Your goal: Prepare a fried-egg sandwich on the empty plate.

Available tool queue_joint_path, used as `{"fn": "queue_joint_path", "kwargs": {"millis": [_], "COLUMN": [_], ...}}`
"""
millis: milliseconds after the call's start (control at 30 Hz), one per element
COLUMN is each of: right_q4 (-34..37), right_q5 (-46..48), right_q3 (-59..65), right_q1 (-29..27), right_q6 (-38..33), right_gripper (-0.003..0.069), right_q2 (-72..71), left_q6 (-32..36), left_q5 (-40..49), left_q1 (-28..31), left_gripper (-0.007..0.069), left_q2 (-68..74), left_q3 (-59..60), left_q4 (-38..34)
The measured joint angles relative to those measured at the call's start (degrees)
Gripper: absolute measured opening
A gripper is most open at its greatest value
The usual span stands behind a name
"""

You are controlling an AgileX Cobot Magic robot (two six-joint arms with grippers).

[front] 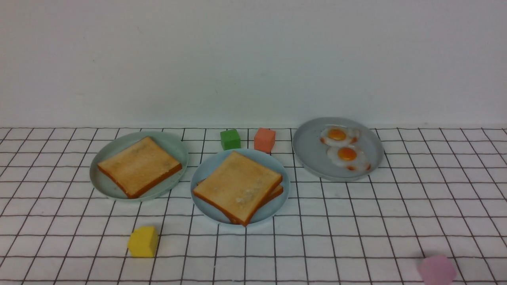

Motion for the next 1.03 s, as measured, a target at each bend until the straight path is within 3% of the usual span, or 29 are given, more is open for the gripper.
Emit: {"fn": "queue_joint_path", "kwargs": {"millis": [1033], "right_q4": [0.0], "right_q5": [0.0], "right_q3": [0.0], "right_q1": [0.0], "right_q6": [0.0], "right_gripper": [0.0116], "right_q2": [0.0], "left_q6": [0.0], "left_q5": [-0.06], "left_q1": [0.0], "left_gripper": [-0.0003], "left_q2": [0.0], "left_q3": [0.0], "left_q4": [0.0]}}
